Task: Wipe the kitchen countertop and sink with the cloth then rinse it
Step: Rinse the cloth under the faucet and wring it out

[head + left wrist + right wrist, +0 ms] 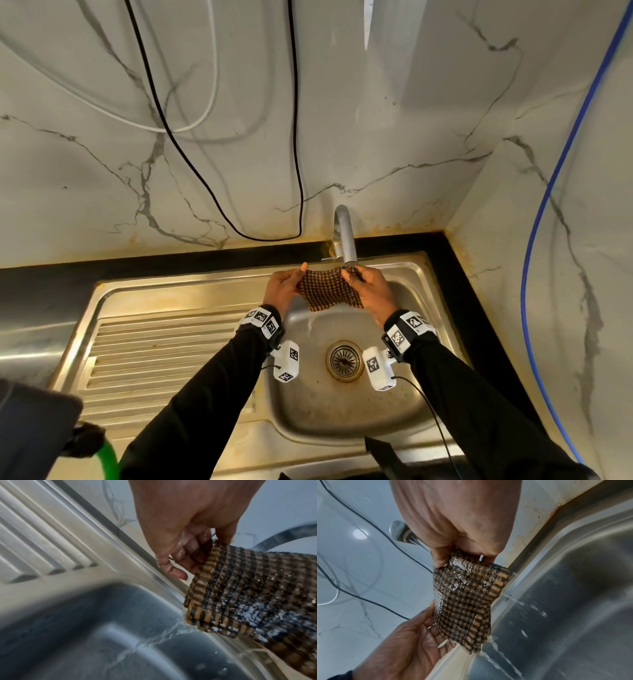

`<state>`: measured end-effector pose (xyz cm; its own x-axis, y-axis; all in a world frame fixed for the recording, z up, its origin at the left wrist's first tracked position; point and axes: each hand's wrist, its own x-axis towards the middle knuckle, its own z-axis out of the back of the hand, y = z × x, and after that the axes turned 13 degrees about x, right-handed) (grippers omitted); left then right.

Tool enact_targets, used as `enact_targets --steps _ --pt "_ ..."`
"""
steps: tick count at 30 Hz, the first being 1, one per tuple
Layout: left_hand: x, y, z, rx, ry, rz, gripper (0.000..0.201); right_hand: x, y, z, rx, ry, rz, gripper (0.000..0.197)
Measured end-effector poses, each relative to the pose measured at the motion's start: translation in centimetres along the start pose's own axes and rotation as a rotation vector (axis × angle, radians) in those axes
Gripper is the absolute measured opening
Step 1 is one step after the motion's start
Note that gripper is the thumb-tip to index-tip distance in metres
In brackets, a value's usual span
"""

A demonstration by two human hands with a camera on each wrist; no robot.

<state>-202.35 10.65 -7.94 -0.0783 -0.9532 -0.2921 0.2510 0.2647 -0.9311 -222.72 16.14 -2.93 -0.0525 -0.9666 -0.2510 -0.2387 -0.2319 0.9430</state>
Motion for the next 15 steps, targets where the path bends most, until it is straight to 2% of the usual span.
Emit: enact_targets --steps 2,5,12,15 --pt "0.5 -0.5 -0.3 0.035 0.058 0.0 0.027 -0.2 -0.2 0.5 0.001 0.01 -0.004 0.018" --pt "1.4 -0.9 -0.6 0.062 0.17 -0.034 0.031 -0.1 -0.6 1.6 -0.004 -0.024 0.008 0.02" --pt "0.4 -3.4 -4.3 0.181 0.461 -0.269 0.026 -1.1 -2.2 6.9 0.245 -0.352 -0.027 0.014" --pt "0.7 -3.5 -4.4 0.232 0.512 -0.224 0.022 -1.9 -2.5 7.3 0.302 -0.336 -0.026 0.017"
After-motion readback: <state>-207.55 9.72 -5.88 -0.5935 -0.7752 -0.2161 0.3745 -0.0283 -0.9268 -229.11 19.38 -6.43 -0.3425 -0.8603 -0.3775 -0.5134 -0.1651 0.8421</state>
